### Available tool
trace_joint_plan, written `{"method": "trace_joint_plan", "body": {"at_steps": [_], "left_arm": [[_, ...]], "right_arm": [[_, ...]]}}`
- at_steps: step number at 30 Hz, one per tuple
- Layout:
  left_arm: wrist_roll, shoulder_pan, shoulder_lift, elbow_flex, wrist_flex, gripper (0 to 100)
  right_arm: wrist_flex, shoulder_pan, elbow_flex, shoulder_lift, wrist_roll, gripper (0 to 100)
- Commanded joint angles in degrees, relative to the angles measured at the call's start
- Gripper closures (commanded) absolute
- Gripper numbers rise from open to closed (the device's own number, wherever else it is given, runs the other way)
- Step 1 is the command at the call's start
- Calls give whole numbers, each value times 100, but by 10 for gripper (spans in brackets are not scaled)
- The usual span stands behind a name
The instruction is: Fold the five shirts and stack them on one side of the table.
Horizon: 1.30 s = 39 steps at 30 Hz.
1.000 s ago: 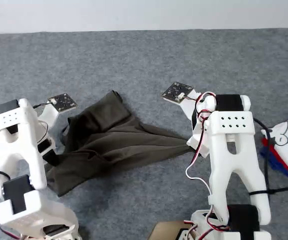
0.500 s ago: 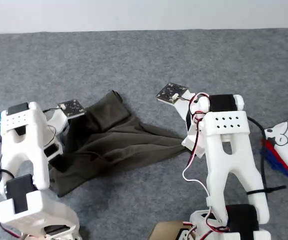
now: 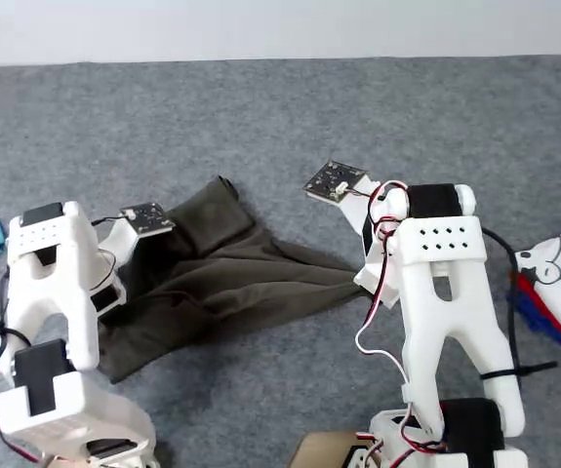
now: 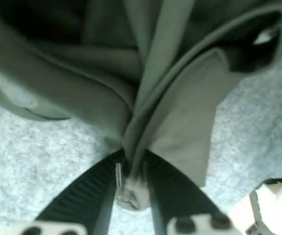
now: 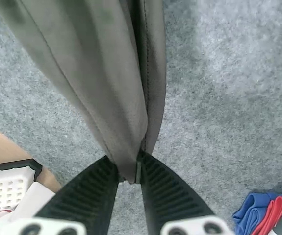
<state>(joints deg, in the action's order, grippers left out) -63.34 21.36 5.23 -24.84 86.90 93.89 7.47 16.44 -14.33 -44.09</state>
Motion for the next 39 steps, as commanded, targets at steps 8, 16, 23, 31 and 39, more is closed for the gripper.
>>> {"method": "trace_joint_plan", "body": {"at_steps": [8,16,23,31,39], "left_arm": [[-26,-185,-114,602,782,994],[202,-141,-325,1631,1354,994],[202,-149,-1011,1499,1345,992],[193,-290,-457,593,914,949],[211,-281,-387,593,897,953]], "right_arm": [[-48,4,-62,-259,53,988],[-48,4,-62,-259,53,988],[-48,4,-62,-259,44,988],[-48,4,-62,-259,44,988],[-48,4,-62,-259,35,988]]}}
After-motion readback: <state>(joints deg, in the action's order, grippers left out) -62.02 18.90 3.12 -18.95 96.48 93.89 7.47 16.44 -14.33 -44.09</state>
